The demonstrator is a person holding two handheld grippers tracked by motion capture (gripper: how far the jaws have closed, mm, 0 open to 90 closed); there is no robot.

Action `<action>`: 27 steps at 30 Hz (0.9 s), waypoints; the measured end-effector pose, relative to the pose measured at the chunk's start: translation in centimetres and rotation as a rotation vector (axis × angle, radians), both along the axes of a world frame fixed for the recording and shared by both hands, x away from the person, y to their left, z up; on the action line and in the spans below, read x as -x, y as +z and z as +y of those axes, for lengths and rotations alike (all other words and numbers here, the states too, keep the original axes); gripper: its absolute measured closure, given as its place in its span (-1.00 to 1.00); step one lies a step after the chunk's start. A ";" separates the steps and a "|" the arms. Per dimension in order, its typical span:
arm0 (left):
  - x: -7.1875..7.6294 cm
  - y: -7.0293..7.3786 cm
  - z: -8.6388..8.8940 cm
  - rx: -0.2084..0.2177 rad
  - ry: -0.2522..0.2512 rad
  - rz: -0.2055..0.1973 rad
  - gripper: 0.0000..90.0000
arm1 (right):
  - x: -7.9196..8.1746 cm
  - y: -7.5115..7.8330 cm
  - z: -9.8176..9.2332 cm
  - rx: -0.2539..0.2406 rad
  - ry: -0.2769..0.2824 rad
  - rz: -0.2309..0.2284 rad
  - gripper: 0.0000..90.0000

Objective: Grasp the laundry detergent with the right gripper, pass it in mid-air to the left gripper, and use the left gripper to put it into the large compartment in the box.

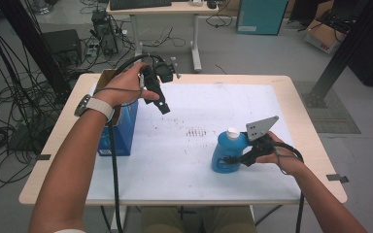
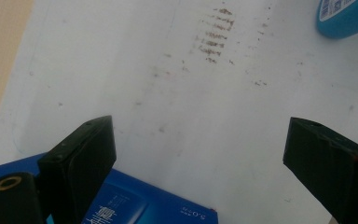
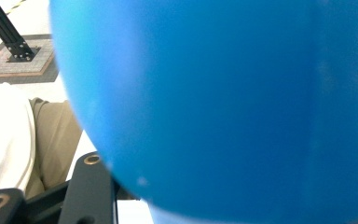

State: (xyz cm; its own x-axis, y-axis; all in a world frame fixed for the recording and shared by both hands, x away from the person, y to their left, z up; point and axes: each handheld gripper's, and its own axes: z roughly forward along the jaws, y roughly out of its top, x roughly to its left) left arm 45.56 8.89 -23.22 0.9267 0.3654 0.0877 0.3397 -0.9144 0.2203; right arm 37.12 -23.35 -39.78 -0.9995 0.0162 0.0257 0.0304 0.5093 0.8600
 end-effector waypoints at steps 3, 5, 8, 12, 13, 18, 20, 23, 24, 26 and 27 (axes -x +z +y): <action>0.0 0.1 0.0 -0.002 0.000 0.005 -0.78 | 0.0 0.0 0.0 0.000 0.000 0.001 -0.04; 0.0 0.1 0.0 -0.003 -0.001 0.003 -0.78 | 0.0 0.0 0.0 0.000 0.001 -0.001 -0.04; 0.1 0.1 0.0 0.001 0.006 0.009 -0.78 | 0.0 0.0 0.0 0.000 0.001 0.000 -0.04; 0.0 0.1 -0.1 -0.005 0.001 0.009 -0.78 | 0.0 0.0 0.0 0.000 0.001 0.000 -0.04; 0.0 0.1 -0.1 -0.003 -0.002 0.006 -0.78 | 0.0 0.0 0.0 0.000 0.001 -0.001 -0.05; 0.0 0.0 -0.1 -0.003 -0.001 0.004 -0.78 | 0.0 0.0 0.0 -0.001 0.001 0.000 -0.05; 0.0 0.0 -0.2 -0.005 -0.002 0.007 -0.78 | 0.0 0.0 0.0 -0.001 0.002 0.000 -0.05; 0.0 0.0 -0.2 -0.003 0.003 0.012 -0.78 | 0.0 0.0 0.0 0.000 0.002 0.000 -0.05; 0.0 0.0 -0.2 -0.002 0.003 0.012 -0.78 | 0.0 0.0 0.0 0.000 0.002 0.000 -0.05; 0.0 0.0 -0.2 -0.002 0.004 0.011 -0.78 | 0.0 0.0 0.0 0.000 0.002 0.000 -0.05; 0.0 0.0 -0.2 -0.005 -0.002 0.008 -0.78 | 0.0 0.0 0.0 0.000 0.003 -0.002 -0.05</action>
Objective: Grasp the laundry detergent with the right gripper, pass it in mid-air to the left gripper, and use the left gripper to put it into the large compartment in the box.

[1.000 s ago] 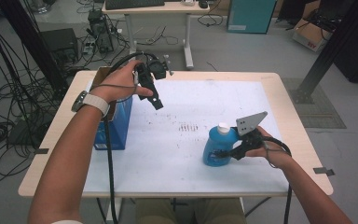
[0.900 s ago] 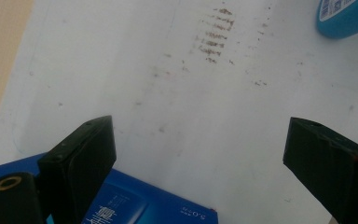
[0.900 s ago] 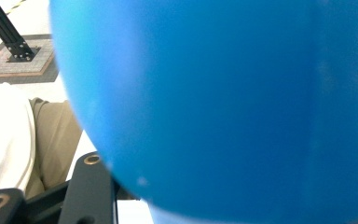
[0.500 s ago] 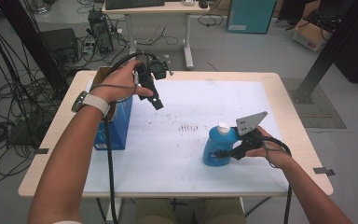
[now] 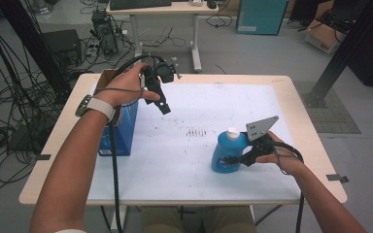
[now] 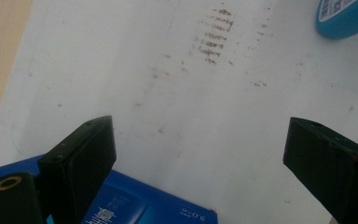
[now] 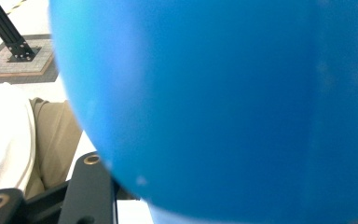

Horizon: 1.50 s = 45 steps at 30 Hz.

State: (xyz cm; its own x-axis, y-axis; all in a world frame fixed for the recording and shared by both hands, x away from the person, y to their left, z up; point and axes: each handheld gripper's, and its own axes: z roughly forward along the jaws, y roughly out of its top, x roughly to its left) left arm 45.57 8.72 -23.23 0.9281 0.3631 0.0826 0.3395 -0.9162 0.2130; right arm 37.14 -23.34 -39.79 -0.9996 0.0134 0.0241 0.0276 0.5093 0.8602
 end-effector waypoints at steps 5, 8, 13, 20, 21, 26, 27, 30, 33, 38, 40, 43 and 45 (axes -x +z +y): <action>0.0 0.0 0.0 0.002 0.006 0.004 -0.78 | 0.0 0.0 0.0 0.000 0.001 -0.002 -0.05; 0.0 0.0 0.0 0.005 0.007 0.005 -0.78 | 0.0 0.0 0.0 0.000 0.001 -0.002 -0.05; 0.0 0.0 -0.1 0.007 0.007 0.001 -0.78 | 0.0 0.0 0.0 0.000 0.001 -0.002 -0.05; -0.1 0.0 -0.1 0.001 0.000 -0.006 -0.79 | 0.0 0.0 0.0 -0.001 0.001 0.001 -0.05; -0.1 0.0 0.0 -0.001 0.000 -0.003 -0.79 | 0.0 0.0 0.0 -0.001 0.001 0.002 -0.04; -0.1 0.0 0.1 -0.001 0.001 -0.006 -0.79 | 0.0 0.0 0.0 -0.001 0.001 0.003 -0.05; 0.0 0.0 0.1 0.001 0.007 -0.002 -0.79 | 0.0 0.0 0.0 0.000 0.000 0.002 -0.05; 0.0 0.0 0.1 0.002 0.007 -0.006 -0.79 | 0.0 0.0 0.0 0.000 0.003 0.003 -0.04; 0.0 0.0 0.1 0.003 0.006 -0.012 -0.79 | 0.0 0.0 0.0 0.000 0.002 0.002 -0.05; 0.1 0.0 0.1 0.001 0.011 -0.003 -0.79 | 0.0 0.0 0.0 0.000 0.002 0.002 -0.05; 0.0 0.1 0.1 -0.003 0.005 -0.005 -0.79 | 0.0 0.0 0.0 0.001 0.003 0.002 -0.05; 0.0 0.1 0.1 -0.003 0.005 -0.005 -0.79 | -0.1 0.0 0.0 0.002 0.004 0.002 -0.05; 0.1 0.1 0.1 0.001 0.011 0.003 -0.79 | 0.0 0.0 0.0 0.003 0.003 0.001 -0.05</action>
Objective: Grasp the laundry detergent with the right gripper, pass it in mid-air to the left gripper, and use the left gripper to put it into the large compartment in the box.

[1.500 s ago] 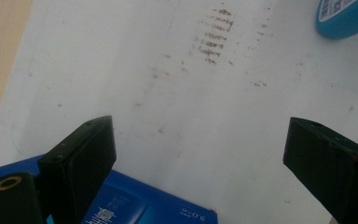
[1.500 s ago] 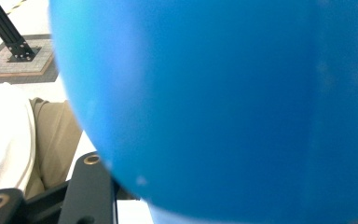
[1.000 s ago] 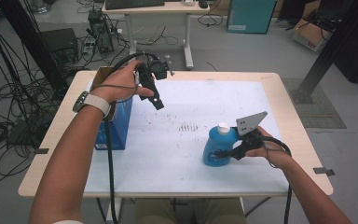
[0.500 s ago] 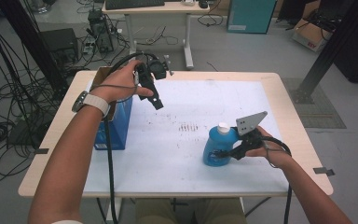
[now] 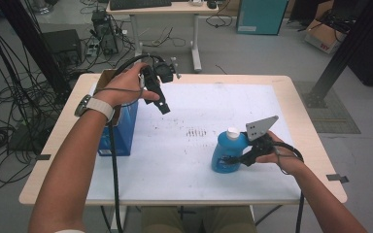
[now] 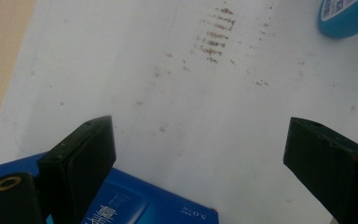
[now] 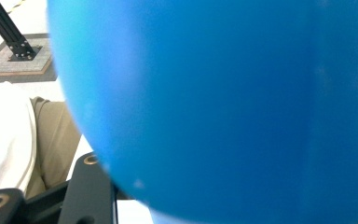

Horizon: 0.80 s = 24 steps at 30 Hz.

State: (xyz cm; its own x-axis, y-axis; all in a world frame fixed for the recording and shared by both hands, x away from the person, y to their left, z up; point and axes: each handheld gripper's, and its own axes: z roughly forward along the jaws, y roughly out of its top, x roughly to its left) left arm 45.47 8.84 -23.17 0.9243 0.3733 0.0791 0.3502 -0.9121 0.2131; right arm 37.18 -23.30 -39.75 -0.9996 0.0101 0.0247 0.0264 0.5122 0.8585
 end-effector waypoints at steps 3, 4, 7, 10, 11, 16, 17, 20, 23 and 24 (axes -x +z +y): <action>-0.1 0.0 0.0 -0.002 -0.007 -0.009 -0.79 | 0.0 0.0 0.0 0.001 0.000 0.001 -0.05; -0.1 0.0 0.0 -0.002 -0.007 -0.009 -0.79 | 0.0 0.0 0.0 0.001 0.000 0.001 -0.05; 0.0 0.0 0.0 -0.002 -0.006 -0.012 -0.79 | 0.0 0.0 0.0 0.001 -0.001 0.003 -0.05; -0.1 0.0 0.1 0.000 -0.005 -0.009 -0.79 | 0.0 0.0 0.0 0.002 0.001 0.003 -0.05; 0.0 0.0 0.1 -0.003 -0.004 -0.008 -0.79 | 0.0 0.0 0.0 0.002 0.001 0.002 -0.05; 0.0 0.1 0.1 -0.002 -0.004 -0.009 -0.79 | 0.0 0.0 0.0 0.003 0.000 0.002 -0.05; 0.0 0.1 0.1 -0.002 -0.004 -0.009 -0.79 | 0.0 0.0 0.0 0.003 0.000 0.002 -0.05; 0.0 0.0 0.1 0.000 -0.004 -0.010 -0.79 | 0.0 0.0 0.0 0.003 0.001 0.002 -0.05; 0.0 0.0 0.1 -0.003 -0.006 -0.011 -0.79 | 0.0 0.0 0.0 0.004 0.001 0.002 -0.05; 0.0 0.0 0.1 0.000 -0.006 -0.013 -0.79 | 0.0 0.0 0.0 0.004 0.001 0.003 -0.05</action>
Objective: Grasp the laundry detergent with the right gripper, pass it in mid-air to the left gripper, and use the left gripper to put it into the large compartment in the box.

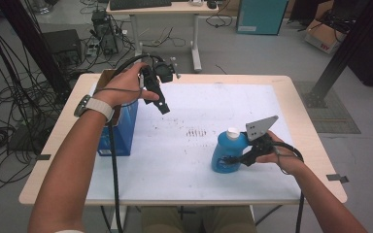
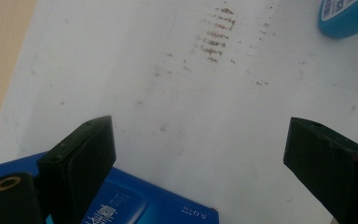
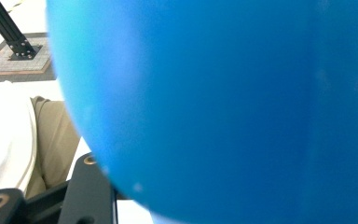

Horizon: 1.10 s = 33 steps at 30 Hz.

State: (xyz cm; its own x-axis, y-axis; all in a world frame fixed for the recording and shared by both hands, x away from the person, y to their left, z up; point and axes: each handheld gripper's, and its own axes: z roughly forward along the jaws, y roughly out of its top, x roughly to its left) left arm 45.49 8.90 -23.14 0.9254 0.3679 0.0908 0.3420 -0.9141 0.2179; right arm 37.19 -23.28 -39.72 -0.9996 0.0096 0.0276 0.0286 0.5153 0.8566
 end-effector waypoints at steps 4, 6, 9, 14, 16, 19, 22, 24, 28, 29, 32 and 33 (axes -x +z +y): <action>0.0 -0.1 0.0 -0.001 0.000 -0.003 -0.79 | 0.0 0.0 0.0 0.000 0.000 0.000 -0.05; 0.0 0.0 0.0 -0.006 -0.001 0.002 -0.79 | 0.0 0.0 0.0 0.000 0.000 0.000 -0.05; 0.0 -0.1 0.0 0.000 0.002 -0.005 -0.79 | 0.0 0.0 0.0 0.001 0.000 0.000 -0.05; 0.1 0.0 0.0 -0.005 -0.001 -0.007 -0.79 | 0.0 0.0 0.0 0.001 0.000 0.000 -0.05; 0.0 0.0 -0.1 -0.008 -0.002 -0.003 -0.79 | 0.0 0.0 0.0 0.001 -0.001 -0.001 -0.05; 0.1 0.0 -0.1 -0.008 -0.001 -0.004 -0.79 | 0.0 0.0 0.0 0.001 -0.001 -0.001 -0.05; 0.0 0.0 -0.1 -0.010 -0.002 -0.001 -0.79 | 0.0 0.0 0.0 0.001 0.000 -0.001 -0.05; 0.1 0.0 -0.1 -0.005 -0.001 -0.006 -0.79 | 0.0 0.0 0.0 0.001 0.000 -0.001 -0.05; 0.1 0.0 0.0 -0.005 0.007 0.000 -0.79 | 0.0 0.0 0.0 0.002 0.001 -0.002 -0.05; 0.1 0.0 0.0 -0.007 0.006 0.005 -0.79 | 0.0 0.0 0.0 0.001 0.001 -0.002 -0.05; 0.1 0.0 -0.1 -0.003 0.006 0.001 -0.79 | 0.0 0.0 0.0 0.001 0.001 -0.001 -0.05; 0.1 0.0 -0.1 -0.003 0.006 0.001 -0.79 | 0.0 0.0 0.0 0.001 0.001 -0.002 -0.05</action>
State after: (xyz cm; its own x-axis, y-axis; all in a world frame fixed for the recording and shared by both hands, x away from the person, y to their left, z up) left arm 45.38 8.84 -23.15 0.9233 0.3733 0.0908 0.3478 -0.9126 0.2147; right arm 37.19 -23.26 -39.71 -0.9996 0.0089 0.0261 0.0269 0.5160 0.8562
